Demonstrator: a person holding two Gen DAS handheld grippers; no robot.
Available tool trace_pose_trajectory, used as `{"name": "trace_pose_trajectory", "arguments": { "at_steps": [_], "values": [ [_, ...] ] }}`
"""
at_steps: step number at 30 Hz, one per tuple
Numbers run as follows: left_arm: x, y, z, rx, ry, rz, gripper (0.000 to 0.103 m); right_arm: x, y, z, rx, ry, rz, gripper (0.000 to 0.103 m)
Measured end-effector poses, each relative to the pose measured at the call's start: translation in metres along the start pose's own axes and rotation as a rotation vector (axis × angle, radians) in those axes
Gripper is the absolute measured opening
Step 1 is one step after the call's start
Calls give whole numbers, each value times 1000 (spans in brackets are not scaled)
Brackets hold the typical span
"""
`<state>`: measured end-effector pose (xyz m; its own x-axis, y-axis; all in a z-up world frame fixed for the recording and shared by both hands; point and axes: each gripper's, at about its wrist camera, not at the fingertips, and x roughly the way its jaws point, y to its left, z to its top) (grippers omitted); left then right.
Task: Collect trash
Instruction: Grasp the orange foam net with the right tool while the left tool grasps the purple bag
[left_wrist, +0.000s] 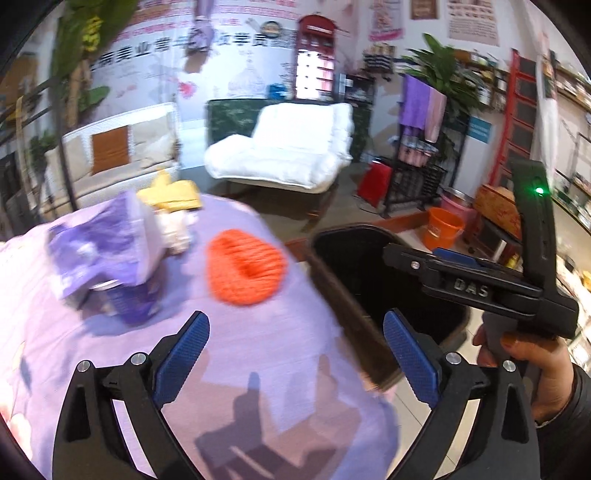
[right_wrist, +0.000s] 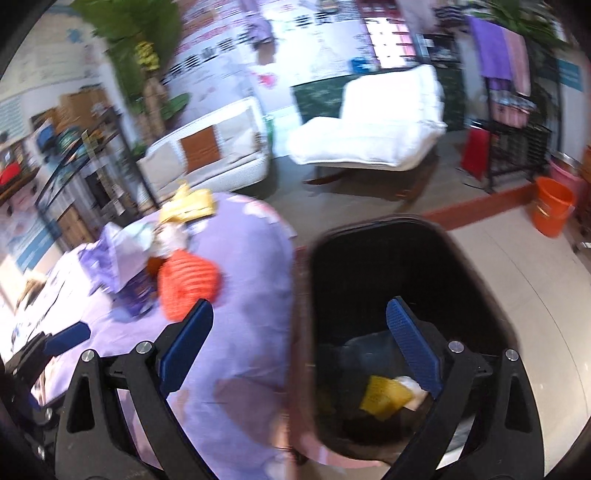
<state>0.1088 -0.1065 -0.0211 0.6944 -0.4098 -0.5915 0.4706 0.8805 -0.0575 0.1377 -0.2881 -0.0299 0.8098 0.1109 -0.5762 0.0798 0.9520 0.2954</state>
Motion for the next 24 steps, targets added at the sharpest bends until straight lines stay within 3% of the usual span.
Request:
{"name": "trace_pose_trajectory", "arguments": {
  "at_steps": [11,24],
  "values": [
    [-14,72,-12,-179,24,110,94,40,73,0,-139,94,148,94],
    [-24,164,-9,-404,-24,108,94,100,94,14,-169,172,138,91]
  ]
}}
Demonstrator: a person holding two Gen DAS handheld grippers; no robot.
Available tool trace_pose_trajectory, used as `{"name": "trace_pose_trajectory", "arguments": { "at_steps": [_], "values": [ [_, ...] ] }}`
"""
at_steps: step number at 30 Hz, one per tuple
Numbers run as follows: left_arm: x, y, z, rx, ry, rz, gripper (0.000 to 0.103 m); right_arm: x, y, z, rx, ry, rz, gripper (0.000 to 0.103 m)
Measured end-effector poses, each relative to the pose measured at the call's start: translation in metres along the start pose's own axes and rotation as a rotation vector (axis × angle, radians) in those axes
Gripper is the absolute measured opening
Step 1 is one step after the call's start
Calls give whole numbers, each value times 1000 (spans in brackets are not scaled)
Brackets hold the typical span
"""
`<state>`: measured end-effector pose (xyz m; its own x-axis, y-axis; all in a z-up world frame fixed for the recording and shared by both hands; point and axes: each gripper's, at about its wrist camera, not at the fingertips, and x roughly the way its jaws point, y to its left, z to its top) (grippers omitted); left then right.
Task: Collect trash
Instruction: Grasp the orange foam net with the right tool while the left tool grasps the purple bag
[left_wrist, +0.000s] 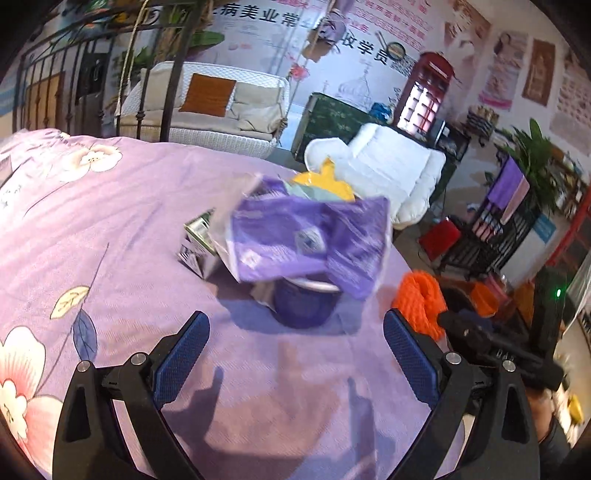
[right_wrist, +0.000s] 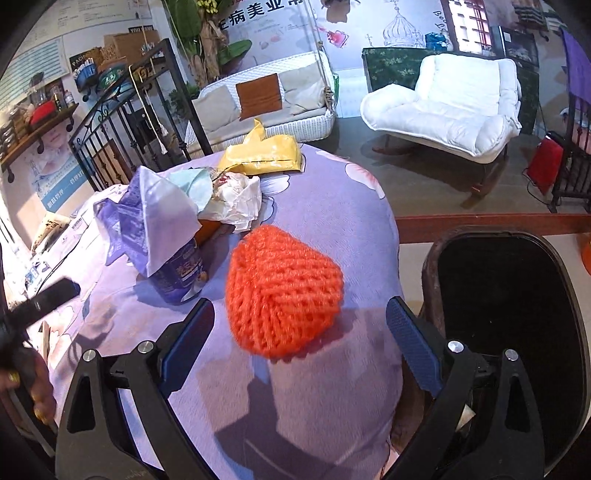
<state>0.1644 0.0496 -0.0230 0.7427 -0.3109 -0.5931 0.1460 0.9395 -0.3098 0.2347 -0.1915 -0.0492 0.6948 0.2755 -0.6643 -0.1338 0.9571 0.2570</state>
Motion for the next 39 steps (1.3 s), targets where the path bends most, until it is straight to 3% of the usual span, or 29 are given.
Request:
{"name": "trace_pose_trajectory", "arguments": {
  "at_steps": [7,14,16,20,21,24,33,39],
  "values": [
    [5,22,32,13,-77,-9,94,17,3,8,-18,22,2,74],
    [37,25,55,178,-58,-100,94,29,7,6,-37,50,20,44],
    [43,27,55,189,-41,-145,88,30,9,4,-41,53,27,40],
    [45,27,47,208,-13,-140,54,30,13,0,-59,50,40,29],
    [44,26,44,211,-8,-143,40,29,14,-2,-65,47,39,29],
    [38,21,37,225,-11,-120,23,28,20,-4,-81,38,41,26],
    [24,17,34,194,-45,-111,9,10,23,-7,-86,-10,39,23],
    [-3,5,29,181,-117,-101,7,-12,18,-10,-81,-60,25,23]
  ]
}}
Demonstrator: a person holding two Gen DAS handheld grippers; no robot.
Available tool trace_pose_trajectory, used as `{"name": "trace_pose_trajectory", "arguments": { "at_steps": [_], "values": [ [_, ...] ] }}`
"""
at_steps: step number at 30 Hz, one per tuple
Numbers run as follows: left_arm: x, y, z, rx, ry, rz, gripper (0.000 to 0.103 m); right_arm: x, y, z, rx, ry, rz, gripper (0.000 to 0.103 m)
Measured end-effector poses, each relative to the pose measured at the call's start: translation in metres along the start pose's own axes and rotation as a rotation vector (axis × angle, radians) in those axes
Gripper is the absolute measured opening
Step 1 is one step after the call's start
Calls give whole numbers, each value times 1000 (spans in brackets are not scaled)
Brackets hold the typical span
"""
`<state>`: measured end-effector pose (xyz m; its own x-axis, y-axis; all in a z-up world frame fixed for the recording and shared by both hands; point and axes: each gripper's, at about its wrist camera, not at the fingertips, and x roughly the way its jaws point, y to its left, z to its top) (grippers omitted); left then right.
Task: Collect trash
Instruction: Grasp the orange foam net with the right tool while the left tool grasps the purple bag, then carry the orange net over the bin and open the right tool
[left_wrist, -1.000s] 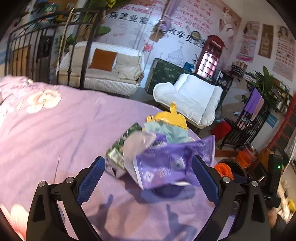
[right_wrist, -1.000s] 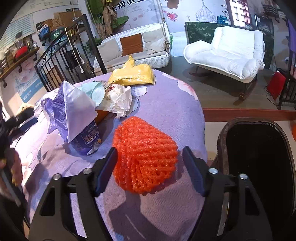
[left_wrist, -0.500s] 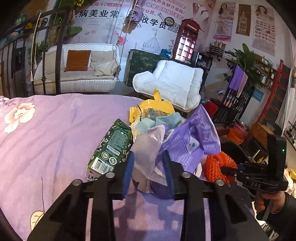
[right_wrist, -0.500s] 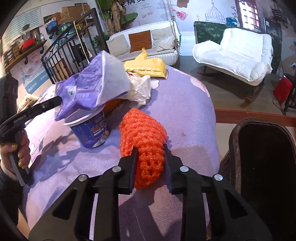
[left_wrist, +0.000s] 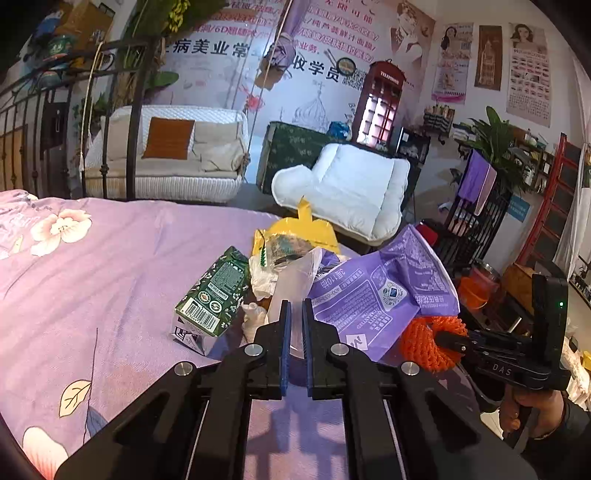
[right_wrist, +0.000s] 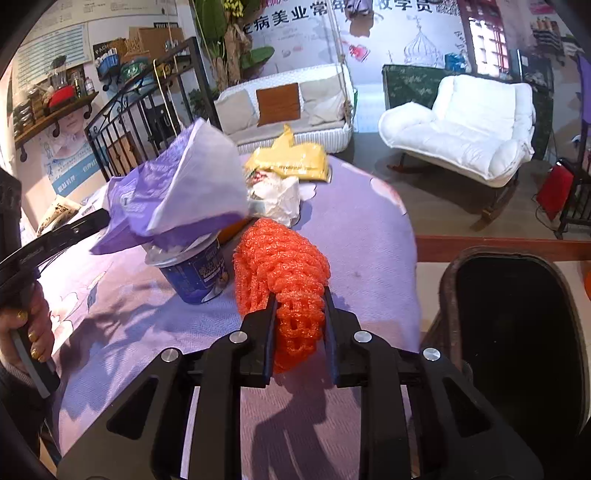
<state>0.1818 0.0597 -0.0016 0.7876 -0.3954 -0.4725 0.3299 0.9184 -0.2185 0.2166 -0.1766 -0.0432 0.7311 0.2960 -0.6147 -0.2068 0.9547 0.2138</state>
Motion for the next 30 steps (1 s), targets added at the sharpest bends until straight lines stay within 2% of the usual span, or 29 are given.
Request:
{"name": "trace_pose_trajectory", "arguments": {
  "at_steps": [7,14,24,30],
  "values": [
    [-26,-20,0,-27,-76,-10,6,-31,-7,-4,-3,-50,-33,22],
    [-40,-51,0,-13,-125,-46,6,-67,-32,-13,11,-94,-128,22],
    [-25,-100,-5,24,-99,-133,6,-104,-104,-35,141,-88,-290,22],
    [-15,-132,-13,57,-80,-172,6,-106,-141,-51,225,-49,-339,23]
  ]
}}
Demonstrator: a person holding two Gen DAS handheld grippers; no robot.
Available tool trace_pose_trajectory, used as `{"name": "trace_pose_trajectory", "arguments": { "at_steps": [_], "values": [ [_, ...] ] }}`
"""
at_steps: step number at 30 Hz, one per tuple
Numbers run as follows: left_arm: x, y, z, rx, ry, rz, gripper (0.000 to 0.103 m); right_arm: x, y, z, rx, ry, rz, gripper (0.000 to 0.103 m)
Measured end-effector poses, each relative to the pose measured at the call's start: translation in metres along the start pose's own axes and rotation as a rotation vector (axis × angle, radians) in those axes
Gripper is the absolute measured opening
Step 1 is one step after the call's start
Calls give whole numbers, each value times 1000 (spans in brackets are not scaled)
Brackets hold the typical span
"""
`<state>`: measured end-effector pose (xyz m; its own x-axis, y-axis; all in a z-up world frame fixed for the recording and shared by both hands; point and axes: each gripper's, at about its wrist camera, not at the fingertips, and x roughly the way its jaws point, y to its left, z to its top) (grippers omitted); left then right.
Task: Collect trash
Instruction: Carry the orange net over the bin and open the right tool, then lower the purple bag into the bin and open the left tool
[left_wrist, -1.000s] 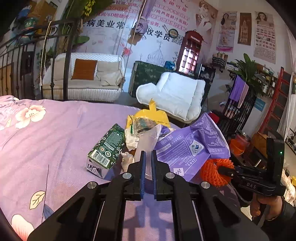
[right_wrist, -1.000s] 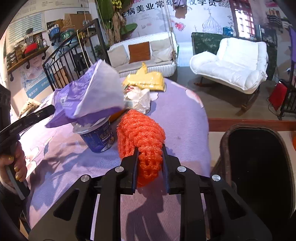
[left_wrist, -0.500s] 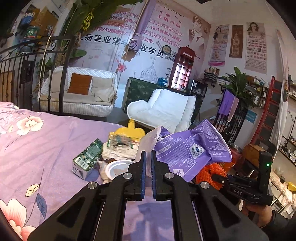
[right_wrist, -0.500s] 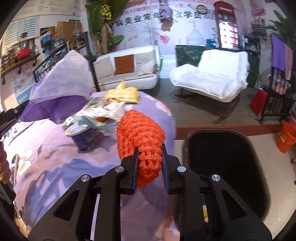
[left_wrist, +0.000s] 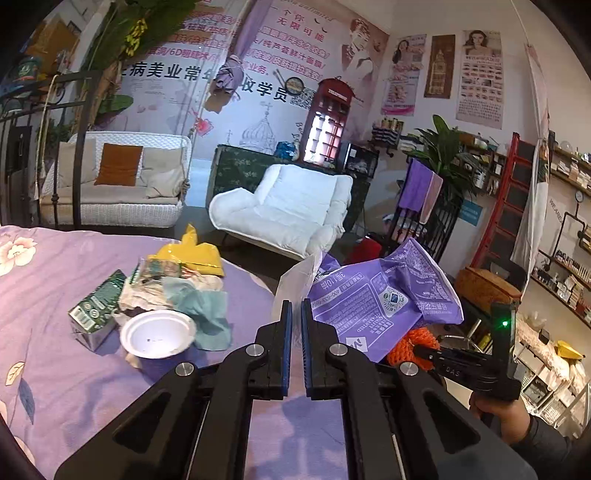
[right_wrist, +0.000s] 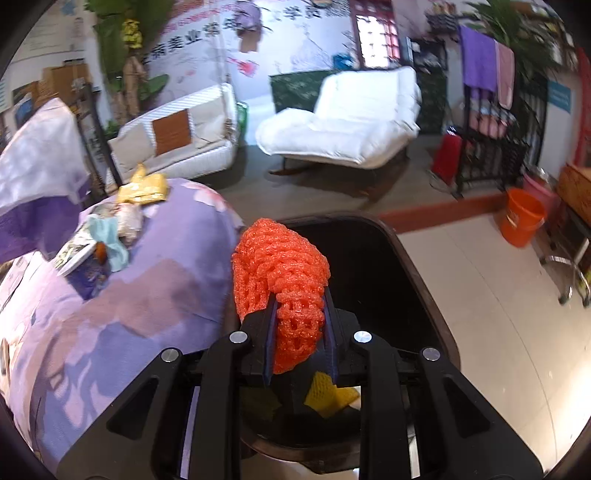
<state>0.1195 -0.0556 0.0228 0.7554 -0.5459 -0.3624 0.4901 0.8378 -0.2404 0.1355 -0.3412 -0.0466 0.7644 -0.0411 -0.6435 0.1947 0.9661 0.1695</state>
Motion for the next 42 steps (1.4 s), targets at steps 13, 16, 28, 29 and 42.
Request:
{"name": "trace_pose_trajectory", "arguments": {
  "at_steps": [13,16,28,29,42],
  "values": [
    [26,-34,-18,11,72,-66,6,47,-35,-27,109,124,-76,54],
    [32,-40,-20,18,88,-70,6,49,-34,-30,106,127,-80,58],
    [64,-67,-26,51,162,-85,6,18,-36,-34,107,74,-132,77],
    [69,-71,-26,62,167,-86,6,14,-38,-34,106,65,-145,79],
    [126,-110,-40,113,298,-82,6,-28,-94,-35,238,-19,-342,84]
  ]
}}
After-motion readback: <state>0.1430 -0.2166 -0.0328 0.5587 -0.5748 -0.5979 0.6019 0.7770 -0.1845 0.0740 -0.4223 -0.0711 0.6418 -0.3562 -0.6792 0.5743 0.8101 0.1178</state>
